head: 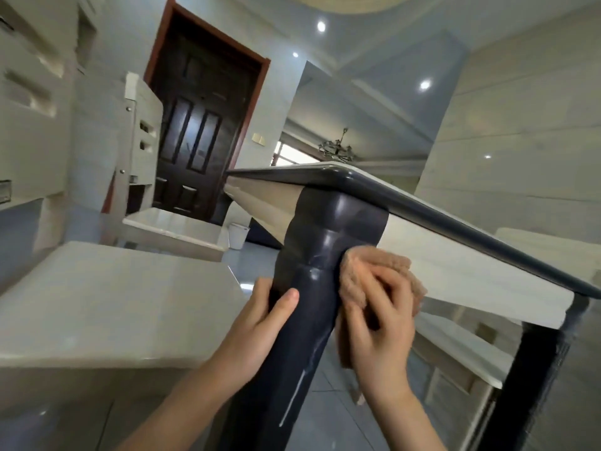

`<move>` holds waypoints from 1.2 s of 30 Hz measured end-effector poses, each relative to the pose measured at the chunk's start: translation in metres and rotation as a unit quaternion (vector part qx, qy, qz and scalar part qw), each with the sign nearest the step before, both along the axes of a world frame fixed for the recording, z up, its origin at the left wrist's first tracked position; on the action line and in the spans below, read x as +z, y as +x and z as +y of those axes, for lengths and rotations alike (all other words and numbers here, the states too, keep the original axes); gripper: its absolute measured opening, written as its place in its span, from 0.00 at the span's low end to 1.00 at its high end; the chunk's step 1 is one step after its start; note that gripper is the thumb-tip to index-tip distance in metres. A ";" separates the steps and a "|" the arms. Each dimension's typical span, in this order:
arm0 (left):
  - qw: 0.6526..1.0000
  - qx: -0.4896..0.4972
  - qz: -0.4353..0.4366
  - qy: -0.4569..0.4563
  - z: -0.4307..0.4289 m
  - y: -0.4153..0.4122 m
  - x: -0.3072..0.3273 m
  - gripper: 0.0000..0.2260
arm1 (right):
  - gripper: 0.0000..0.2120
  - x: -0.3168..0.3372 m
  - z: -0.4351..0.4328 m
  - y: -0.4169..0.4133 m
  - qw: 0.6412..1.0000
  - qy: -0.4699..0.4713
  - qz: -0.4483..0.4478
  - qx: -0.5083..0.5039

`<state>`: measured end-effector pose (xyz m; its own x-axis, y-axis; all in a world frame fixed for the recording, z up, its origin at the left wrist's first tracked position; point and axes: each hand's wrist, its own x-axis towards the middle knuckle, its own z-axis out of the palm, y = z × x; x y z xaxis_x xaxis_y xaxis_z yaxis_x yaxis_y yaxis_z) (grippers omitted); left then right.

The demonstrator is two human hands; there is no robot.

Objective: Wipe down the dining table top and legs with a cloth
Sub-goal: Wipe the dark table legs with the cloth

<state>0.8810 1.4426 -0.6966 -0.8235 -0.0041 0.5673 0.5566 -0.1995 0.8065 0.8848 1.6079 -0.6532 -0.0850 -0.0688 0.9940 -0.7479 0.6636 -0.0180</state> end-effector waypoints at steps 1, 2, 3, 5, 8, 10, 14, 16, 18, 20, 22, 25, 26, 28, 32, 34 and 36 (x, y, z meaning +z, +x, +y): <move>1.000 -0.001 0.003 -0.006 0.000 0.000 0.000 0.21 | 0.18 0.011 0.000 -0.004 0.999 -0.047 -0.005 0.005; 1.000 0.000 0.009 -0.010 0.000 0.000 0.001 0.22 | 0.17 0.025 -0.004 -0.007 0.995 -0.101 -0.009 0.018; 1.000 0.005 0.015 -0.009 0.000 0.000 0.001 0.24 | 0.17 0.037 -0.012 -0.008 0.990 -0.140 -0.013 0.033; 1.000 0.016 0.022 -0.001 0.000 -0.001 0.000 0.25 | 0.18 0.041 -0.030 -0.001 0.991 -0.131 -0.001 0.036; 1.000 0.021 0.019 0.001 -0.001 0.000 -0.001 0.24 | 0.17 0.015 -0.022 0.003 1.000 0.012 0.025 0.003; 1.000 0.018 0.018 -0.010 -0.002 0.001 -0.001 0.21 | 0.16 0.007 -0.003 -0.001 1.000 -0.015 0.009 -0.007; 1.000 0.001 0.008 -0.019 -0.003 -0.001 0.000 0.24 | 0.17 0.027 -0.009 -0.006 0.983 -0.173 -0.030 0.053; 1.000 -0.003 0.009 -0.017 -0.004 -0.003 -0.001 0.25 | 0.18 0.029 -0.026 0.000 0.988 -0.143 -0.006 0.054; 1.000 -0.014 0.013 -0.012 -0.006 -0.003 -0.002 0.25 | 0.19 0.020 -0.035 0.006 0.999 -0.036 0.032 0.014; 0.999 -0.031 0.009 0.001 -0.007 -0.005 -0.003 0.26 | 0.19 0.011 -0.035 0.010 0.996 0.074 0.039 -0.009; 0.999 -0.043 0.011 0.007 -0.011 -0.005 -0.002 0.25 | 0.19 0.004 -0.023 0.011 0.983 0.178 0.039 -0.030; 0.999 -0.048 0.014 -0.007 -0.013 -0.004 -0.002 0.24 | 0.19 0.007 0.008 0.008 0.961 0.268 0.049 -0.057; 0.999 -0.046 0.014 -0.018 -0.014 -0.005 -0.002 0.24 | 0.19 0.013 0.013 0.006 0.959 0.272 0.054 -0.061; 0.999 -0.041 0.021 -0.026 -0.013 -0.006 -0.003 0.23 | 0.18 0.027 0.006 0.004 0.956 0.280 0.061 -0.056; 0.998 -0.048 0.027 -0.001 -0.010 -0.008 -0.003 0.15 | 0.19 0.035 -0.003 0.002 0.932 0.351 0.044 -0.072; 0.998 -0.050 0.023 -0.012 -0.013 -0.009 -0.004 0.14 | 0.19 0.030 0.017 0.004 0.940 0.332 0.037 -0.074; 0.998 -0.046 0.025 -0.035 -0.013 -0.009 -0.005 0.11 | 0.19 0.028 0.026 0.008 0.952 0.297 0.043 -0.061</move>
